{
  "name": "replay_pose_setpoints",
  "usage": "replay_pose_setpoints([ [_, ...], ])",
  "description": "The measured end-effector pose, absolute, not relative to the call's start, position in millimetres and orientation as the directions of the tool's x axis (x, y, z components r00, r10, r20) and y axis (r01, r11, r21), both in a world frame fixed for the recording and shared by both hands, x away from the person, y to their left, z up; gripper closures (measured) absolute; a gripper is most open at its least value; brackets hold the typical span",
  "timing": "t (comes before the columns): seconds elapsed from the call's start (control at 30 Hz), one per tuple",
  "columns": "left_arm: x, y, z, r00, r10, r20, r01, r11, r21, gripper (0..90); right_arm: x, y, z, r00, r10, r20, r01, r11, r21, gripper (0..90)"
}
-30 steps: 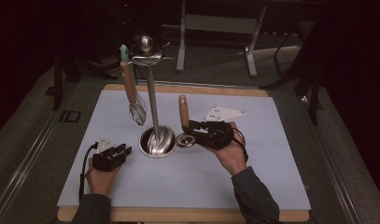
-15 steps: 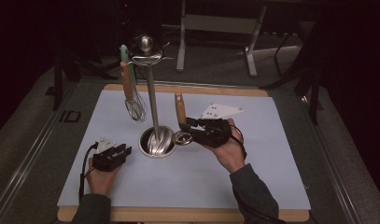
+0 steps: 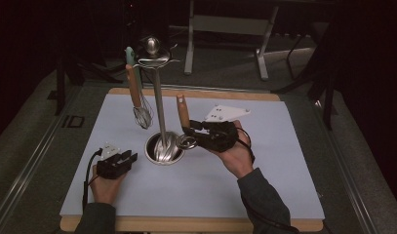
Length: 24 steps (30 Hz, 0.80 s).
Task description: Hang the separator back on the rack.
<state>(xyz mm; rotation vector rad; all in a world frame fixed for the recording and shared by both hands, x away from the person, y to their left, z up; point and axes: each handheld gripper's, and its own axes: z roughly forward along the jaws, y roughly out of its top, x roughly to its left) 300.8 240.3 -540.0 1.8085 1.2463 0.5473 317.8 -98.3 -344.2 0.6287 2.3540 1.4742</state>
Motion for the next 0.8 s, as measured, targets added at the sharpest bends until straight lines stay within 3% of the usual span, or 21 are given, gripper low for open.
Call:
replay_pose_setpoints([
  [0.8,300.7,240.3,-539.9,0.405,0.908,-0.106,0.534,-0.141,0.834,66.8,315.2,-90.5,-328.2,-0.873,0.486,-0.038,0.170,0.375,0.911,70.8],
])
